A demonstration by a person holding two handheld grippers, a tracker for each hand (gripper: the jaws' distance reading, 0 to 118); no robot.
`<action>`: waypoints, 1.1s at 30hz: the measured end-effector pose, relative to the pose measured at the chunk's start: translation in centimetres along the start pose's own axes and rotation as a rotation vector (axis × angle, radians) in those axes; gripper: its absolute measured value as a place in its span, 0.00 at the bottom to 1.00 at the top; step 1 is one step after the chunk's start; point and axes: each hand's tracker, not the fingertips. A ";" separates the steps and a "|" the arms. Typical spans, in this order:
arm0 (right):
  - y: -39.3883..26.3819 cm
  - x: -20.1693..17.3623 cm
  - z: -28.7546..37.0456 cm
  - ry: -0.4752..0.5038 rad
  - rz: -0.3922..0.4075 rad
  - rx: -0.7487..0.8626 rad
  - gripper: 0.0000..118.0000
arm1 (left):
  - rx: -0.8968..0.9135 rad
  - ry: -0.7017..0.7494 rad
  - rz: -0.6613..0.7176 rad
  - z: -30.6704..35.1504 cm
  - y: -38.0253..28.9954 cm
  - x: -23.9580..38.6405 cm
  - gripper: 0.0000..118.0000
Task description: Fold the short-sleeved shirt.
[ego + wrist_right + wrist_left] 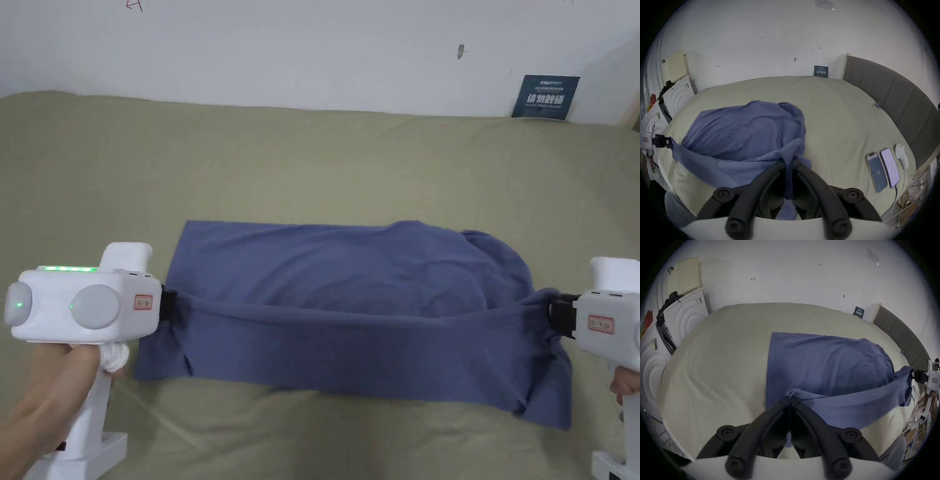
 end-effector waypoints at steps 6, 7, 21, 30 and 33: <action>1.1 0.0 -6.1 -0.026 0.017 -0.086 0.06 | -0.070 0.037 0.002 -5.3 1.6 0.3 0.02; 1.0 0.0 -6.9 -0.024 0.019 -0.103 0.06 | -0.083 0.036 0.001 -6.0 1.7 0.3 0.02; -2.7 1.6 -0.9 -0.048 -0.077 0.066 0.65 | 0.089 0.097 -0.052 -0.2 -2.8 -0.4 0.66; -8.9 0.1 2.2 0.047 -0.052 -0.001 0.00 | -0.015 0.077 -0.006 0.4 -6.0 -1.1 0.17; -9.0 0.4 1.1 0.048 -0.047 -0.013 0.00 | -0.032 0.083 0.037 -0.6 -5.6 -1.0 0.64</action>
